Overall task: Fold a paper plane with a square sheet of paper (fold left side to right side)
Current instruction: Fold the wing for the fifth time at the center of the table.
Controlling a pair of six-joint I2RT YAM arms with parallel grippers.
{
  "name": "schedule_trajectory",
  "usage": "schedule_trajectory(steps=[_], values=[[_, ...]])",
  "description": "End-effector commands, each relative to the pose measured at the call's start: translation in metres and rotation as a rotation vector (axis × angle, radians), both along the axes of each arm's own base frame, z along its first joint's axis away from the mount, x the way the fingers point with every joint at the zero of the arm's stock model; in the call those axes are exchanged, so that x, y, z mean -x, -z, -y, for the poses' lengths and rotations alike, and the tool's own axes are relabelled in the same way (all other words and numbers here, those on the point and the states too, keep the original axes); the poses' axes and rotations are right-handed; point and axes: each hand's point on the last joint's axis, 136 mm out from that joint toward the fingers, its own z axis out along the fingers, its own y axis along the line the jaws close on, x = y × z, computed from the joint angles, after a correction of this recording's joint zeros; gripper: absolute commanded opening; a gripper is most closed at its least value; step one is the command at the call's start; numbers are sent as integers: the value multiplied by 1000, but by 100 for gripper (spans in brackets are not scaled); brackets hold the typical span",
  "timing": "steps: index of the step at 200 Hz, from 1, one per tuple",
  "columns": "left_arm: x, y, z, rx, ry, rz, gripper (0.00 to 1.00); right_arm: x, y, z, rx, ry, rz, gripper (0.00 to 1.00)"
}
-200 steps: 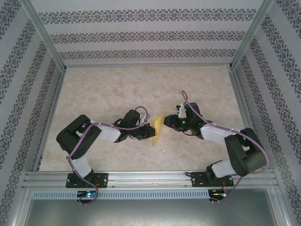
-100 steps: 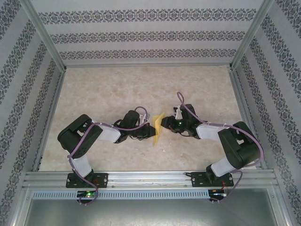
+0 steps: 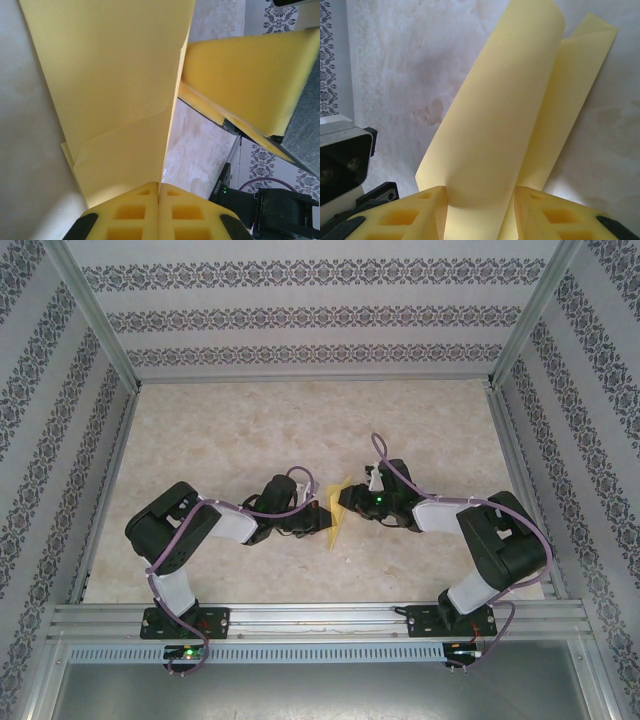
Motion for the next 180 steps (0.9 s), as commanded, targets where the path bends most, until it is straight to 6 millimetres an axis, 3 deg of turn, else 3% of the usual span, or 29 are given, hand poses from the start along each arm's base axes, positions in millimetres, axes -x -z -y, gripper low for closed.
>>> schedule_trajectory(steps=[1,118,180], values=[[-3,0,-2,27,-7,-2,0,-7,-4,-7,-3,2,22,40],[-3,2,-2,36,-14,-7,0,-6,16,-10,39,-2,-23,39],[-2,2,-5,31,-18,-4,14,1,36,-3,110,0,-82,38]])
